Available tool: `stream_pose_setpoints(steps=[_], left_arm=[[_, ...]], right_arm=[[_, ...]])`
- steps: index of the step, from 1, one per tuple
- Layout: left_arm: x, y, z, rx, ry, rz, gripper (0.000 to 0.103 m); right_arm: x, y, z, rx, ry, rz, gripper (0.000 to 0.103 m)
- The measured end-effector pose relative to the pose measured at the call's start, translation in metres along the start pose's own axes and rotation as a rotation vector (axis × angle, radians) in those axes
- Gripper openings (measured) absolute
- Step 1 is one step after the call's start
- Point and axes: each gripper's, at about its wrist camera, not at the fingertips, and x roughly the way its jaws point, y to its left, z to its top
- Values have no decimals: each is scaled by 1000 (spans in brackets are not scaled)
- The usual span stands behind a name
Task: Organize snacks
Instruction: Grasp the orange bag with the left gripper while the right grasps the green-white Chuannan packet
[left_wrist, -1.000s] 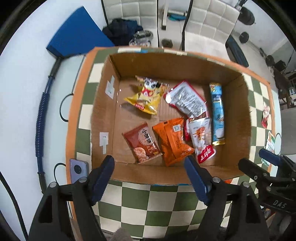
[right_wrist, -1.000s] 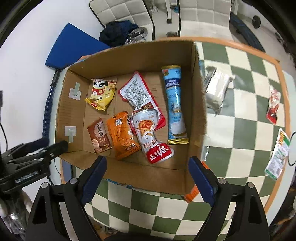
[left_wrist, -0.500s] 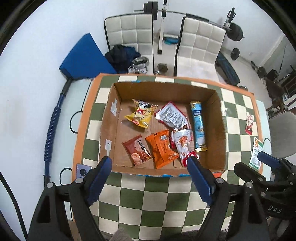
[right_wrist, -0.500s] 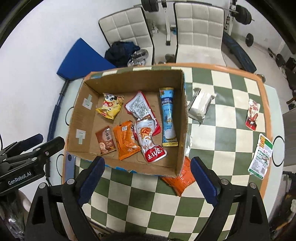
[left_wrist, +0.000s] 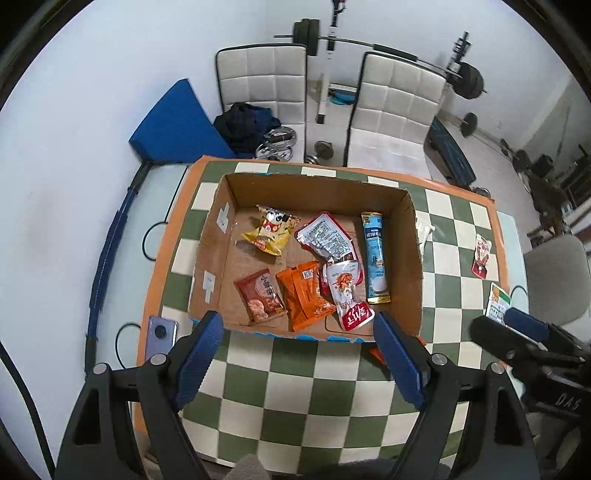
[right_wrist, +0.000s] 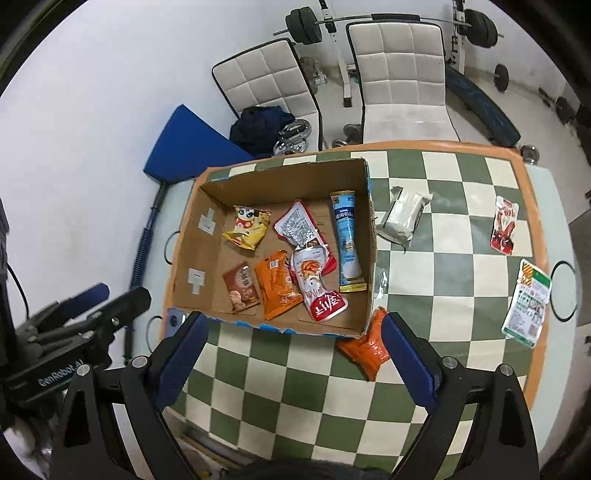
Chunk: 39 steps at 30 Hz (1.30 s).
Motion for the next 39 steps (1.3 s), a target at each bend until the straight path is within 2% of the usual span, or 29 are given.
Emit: stream_pose_setpoints(steps=[3, 7, 9, 10, 12, 15, 17, 23, 27, 31, 34, 36, 39], left_arm=[[8, -13, -11, -46, 18, 17, 83], [39, -38, -31, -136, 112, -1, 83], [58, -58, -42, -130, 146, 3, 83], [69, -74, -49, -105, 161, 21, 83], [95, -112, -62, 15, 190, 67, 83], [136, -161, -81, 199, 225, 182, 83], [165, -180, -91, 254, 272, 204, 83], [222, -204, -102, 305, 357, 207, 83], [244, -218, -104, 339, 401, 184, 83], [257, -230, -105, 358, 417, 202, 83], [257, -238, -105, 340, 418, 180, 83], [255, -246, -107, 329, 421, 155, 79], [254, -259, -112, 312, 440, 113, 78]], right_arm=[[-5, -34, -3, 57, 8, 30, 97], [-5, -98, -11, 151, 44, 11, 97], [-5, -135, -19, 197, 70, -6, 97], [-6, -152, -24, 210, 77, -18, 97], [-8, -186, -32, 234, 90, -46, 97], [-7, -238, -46, 281, 111, -80, 97], [-3, -268, -52, 305, 127, -98, 97], [10, -324, -64, 325, 160, -129, 97], [28, -352, -67, 345, 200, -141, 97], [51, -379, -64, 389, 236, -144, 97], [65, -399, -59, 449, 239, -114, 97], [72, -415, -57, 510, 238, -55, 97], [74, -444, -58, 596, 209, 33, 97]])
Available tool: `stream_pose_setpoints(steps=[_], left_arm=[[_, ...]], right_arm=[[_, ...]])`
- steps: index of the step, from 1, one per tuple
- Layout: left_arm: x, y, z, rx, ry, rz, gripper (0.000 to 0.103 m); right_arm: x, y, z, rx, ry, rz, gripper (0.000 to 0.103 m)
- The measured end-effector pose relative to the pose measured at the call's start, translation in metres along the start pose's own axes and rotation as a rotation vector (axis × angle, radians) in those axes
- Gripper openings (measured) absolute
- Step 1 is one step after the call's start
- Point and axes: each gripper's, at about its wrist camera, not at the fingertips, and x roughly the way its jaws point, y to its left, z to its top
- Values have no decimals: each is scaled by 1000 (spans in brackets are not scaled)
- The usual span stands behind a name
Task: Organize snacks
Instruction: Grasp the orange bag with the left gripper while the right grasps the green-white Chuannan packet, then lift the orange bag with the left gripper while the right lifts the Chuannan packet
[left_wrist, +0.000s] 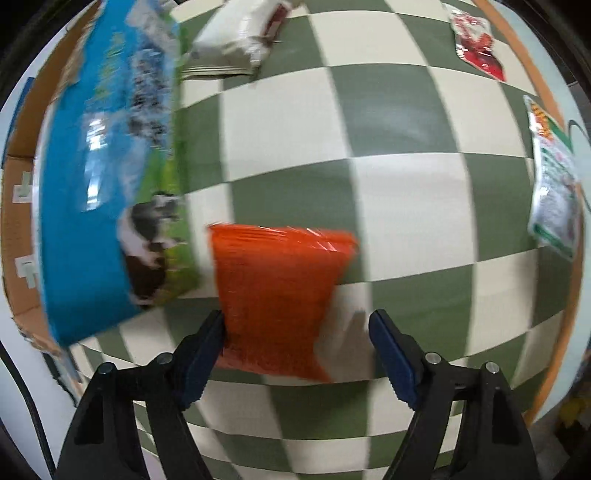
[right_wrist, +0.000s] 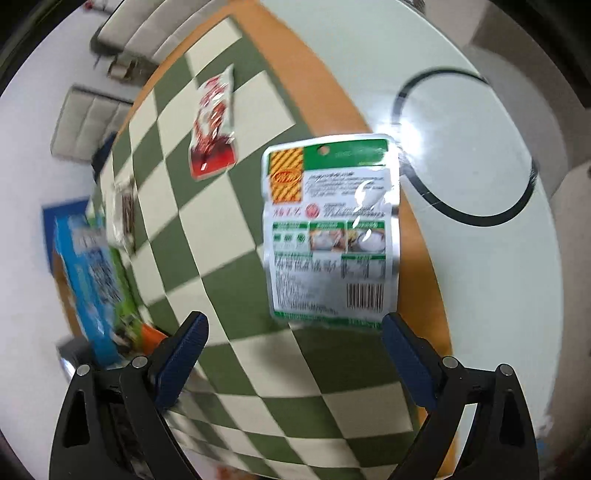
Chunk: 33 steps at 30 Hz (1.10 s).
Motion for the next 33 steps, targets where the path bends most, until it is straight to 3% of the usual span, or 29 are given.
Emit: stream_pose_setpoints(steps=[10, 17, 23, 33], left_arm=[[-7, -45, 16, 15, 16, -94, 78], [-7, -70, 37, 36, 12, -113, 78], [-9, -95, 53, 79, 5, -121, 78], [-27, -127, 108, 96, -25, -165, 78]], right_arm=[[12, -59, 22, 69, 9, 193, 92], [18, -60, 23, -21, -17, 285, 81], [26, -52, 21, -65, 14, 361, 72], [19, -59, 20, -28, 35, 292, 71]])
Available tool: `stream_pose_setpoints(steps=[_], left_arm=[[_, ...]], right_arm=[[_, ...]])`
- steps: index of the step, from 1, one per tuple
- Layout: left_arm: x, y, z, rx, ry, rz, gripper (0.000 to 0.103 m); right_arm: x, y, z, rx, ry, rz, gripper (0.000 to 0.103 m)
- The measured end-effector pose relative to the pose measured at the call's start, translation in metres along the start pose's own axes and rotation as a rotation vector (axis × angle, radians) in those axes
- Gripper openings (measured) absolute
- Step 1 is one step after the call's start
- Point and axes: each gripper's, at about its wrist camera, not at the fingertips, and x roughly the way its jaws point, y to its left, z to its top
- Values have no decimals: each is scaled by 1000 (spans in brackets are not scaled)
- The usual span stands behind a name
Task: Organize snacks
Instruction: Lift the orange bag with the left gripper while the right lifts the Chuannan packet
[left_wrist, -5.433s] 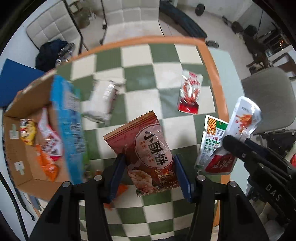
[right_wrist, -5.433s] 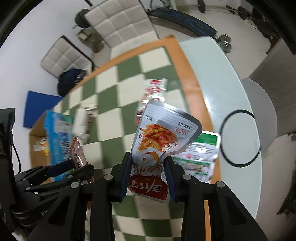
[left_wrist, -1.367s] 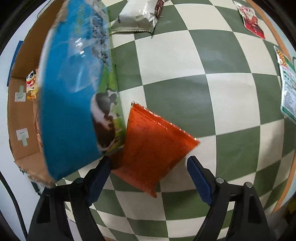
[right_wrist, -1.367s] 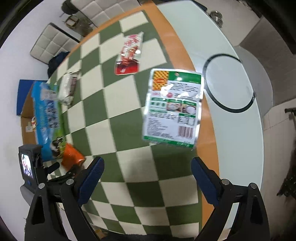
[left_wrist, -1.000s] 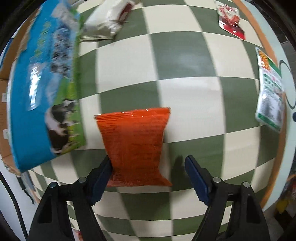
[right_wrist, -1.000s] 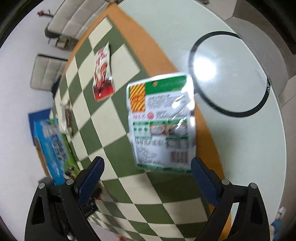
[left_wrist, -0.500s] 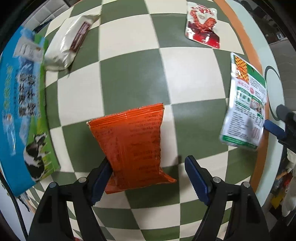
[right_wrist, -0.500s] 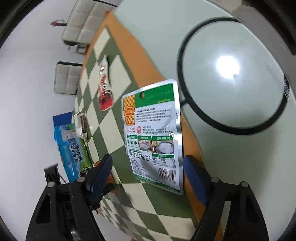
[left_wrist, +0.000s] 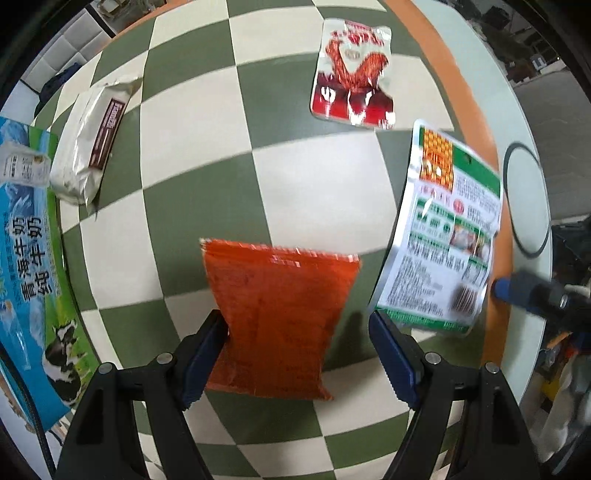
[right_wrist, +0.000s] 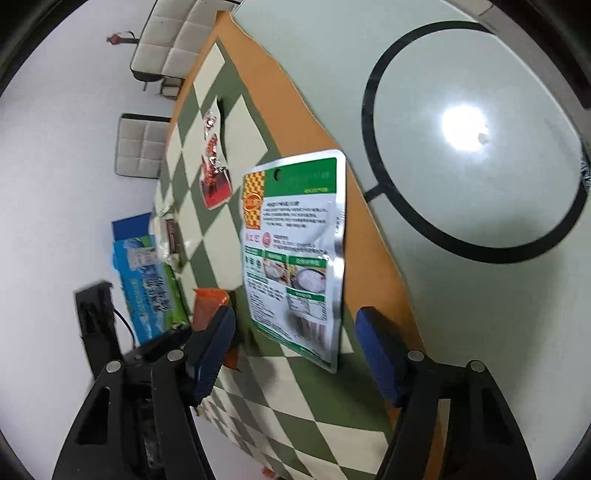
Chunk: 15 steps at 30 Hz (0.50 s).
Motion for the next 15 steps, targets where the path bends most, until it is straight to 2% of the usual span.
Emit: stream_pose_setpoints(steps=[4, 9, 13, 15], left_arm=[[3, 1, 31, 22, 9, 13, 78], [9, -27, 53, 80, -7, 55, 74], [5, -39, 64, 65, -7, 21, 73], [4, -44, 69, 57, -7, 3, 73]], right_arm=[[2, 0, 2, 13, 7, 11, 71], [8, 2, 9, 29, 4, 50, 72], [10, 4, 11, 32, 0, 73, 72], [8, 2, 12, 49, -8, 124, 72]])
